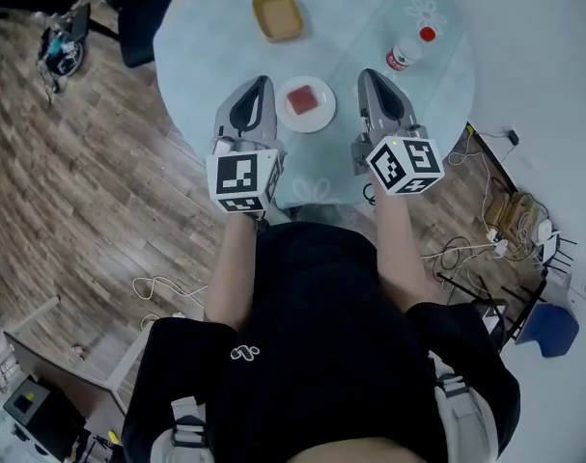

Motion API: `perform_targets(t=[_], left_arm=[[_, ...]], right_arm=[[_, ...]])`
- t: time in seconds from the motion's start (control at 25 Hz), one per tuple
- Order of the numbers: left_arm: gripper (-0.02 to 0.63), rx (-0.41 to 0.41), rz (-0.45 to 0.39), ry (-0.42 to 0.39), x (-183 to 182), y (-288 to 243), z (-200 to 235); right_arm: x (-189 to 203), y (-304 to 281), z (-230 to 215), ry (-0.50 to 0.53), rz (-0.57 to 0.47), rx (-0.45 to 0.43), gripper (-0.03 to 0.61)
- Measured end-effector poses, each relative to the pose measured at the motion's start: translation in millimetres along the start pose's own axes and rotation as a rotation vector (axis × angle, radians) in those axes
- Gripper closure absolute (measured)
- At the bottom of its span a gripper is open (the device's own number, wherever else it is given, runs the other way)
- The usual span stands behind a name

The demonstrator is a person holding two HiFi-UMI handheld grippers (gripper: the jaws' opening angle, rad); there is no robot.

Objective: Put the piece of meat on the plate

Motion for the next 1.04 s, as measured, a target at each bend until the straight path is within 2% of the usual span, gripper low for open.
perform_targets(t=[0.52, 1.04], left_arm=[[0.617, -0.051, 0.016, -0.032, -9, -7, 6], [0.617, -0.022, 0.01, 0.012, -11, -12, -5]], right_arm=[[-12, -8, 0, 0.059, -0.002, -0.001, 0.569], [-12, -12, 1, 0.089, 0.019, -0.018, 0.569]])
Point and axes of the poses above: the fingertips, and each gripper's own axes: y backward along the fingers, z to its left, x out of its underside, the point moved 1 cm from there along y, backward along the fingers, and after that the axes turned 10 degrees about -y, right-handed, at the moved point
